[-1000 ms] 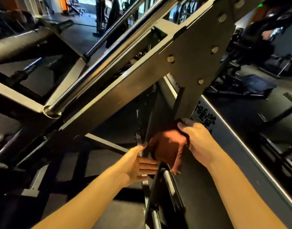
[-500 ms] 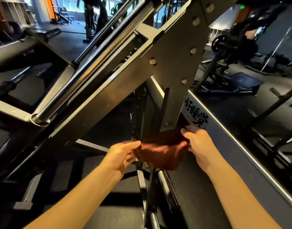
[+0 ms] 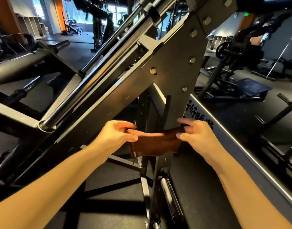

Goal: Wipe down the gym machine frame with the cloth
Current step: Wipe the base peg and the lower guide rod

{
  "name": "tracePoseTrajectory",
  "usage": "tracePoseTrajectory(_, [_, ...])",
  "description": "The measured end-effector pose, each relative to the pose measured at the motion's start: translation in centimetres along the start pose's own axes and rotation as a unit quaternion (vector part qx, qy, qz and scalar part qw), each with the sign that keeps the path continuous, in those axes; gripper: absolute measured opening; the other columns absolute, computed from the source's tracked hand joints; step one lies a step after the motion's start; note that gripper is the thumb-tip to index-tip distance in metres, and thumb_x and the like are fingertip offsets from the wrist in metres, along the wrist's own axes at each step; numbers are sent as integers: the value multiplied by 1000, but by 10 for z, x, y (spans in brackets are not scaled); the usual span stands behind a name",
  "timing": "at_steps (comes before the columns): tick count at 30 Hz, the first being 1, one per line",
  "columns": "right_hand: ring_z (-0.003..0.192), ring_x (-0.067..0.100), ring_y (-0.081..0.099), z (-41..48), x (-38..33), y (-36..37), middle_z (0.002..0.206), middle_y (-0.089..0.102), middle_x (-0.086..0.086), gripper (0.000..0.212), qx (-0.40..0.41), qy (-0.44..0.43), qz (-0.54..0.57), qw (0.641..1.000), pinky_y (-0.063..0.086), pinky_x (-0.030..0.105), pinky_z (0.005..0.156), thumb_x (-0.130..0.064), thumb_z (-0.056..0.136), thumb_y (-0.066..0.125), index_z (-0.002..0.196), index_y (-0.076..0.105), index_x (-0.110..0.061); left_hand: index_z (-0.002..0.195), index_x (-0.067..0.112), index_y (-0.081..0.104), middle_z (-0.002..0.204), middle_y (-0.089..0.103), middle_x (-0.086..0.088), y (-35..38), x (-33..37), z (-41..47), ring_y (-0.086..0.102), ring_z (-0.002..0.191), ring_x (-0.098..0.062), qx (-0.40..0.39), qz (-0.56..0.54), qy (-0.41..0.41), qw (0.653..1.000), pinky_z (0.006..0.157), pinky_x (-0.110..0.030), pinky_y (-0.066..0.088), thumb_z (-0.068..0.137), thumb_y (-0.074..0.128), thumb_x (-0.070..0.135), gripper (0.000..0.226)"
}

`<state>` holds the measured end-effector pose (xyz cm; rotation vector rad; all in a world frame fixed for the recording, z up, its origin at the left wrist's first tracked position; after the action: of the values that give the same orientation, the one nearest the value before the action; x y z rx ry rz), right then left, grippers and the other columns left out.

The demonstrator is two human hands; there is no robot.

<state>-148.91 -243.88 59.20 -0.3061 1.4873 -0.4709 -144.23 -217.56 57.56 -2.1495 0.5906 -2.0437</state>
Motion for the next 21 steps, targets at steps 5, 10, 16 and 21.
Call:
tracePoseTrajectory(5, [92, 5, 70, -4, -31, -18, 89, 74, -13, 15, 5, -101, -113, 988, 56, 27, 84, -17, 90, 76, 94, 76, -31, 95, 30, 74, 84, 75, 10, -17, 28, -10, 72, 84, -7, 38, 165, 97, 981, 80, -28, 60, 82, 84, 23, 18])
tracePoseTrajectory(10, [84, 10, 68, -6, -47, -22, 81, 71, -10, 8, -2, -138, -151, 979, 54, 29, 79, -24, 86, 79, 82, 75, -30, 76, 26, 70, 75, 71, 8, -34, 48, -17, 68, 68, -3, 22, 209, 136, 968, 67, -21, 51, 81, 84, 23, 15])
tracePoseTrajectory(16, [93, 22, 71, 5, -37, 8, 91, 71, 8, 11, -213, 8, 119, 970, 56, 40, 86, -26, 82, 73, 80, 69, -16, 73, 16, 63, 86, 72, -4, -49, 30, 2, 71, 86, -18, -217, -39, 25, 975, 74, -35, 56, 78, 79, 14, 16])
tracePoseTrajectory(21, [83, 28, 76, -3, -9, 44, 92, 74, 13, 16, -183, 115, 49, 975, 62, 41, 73, -15, 102, 58, 112, 66, -6, 93, 1, 71, 76, 74, -7, -51, -10, 7, 73, 66, -17, -102, 42, -56, 992, 64, -34, 60, 88, 76, 9, 11])
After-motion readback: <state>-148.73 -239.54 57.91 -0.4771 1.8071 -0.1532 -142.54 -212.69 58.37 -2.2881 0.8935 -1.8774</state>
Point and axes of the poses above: each hand's wrist, its own z-axis towards the middle knuckle, its own y-axis out of the palm, x = y × z, the point moved 3 cm from there along z, towards the middle knuckle
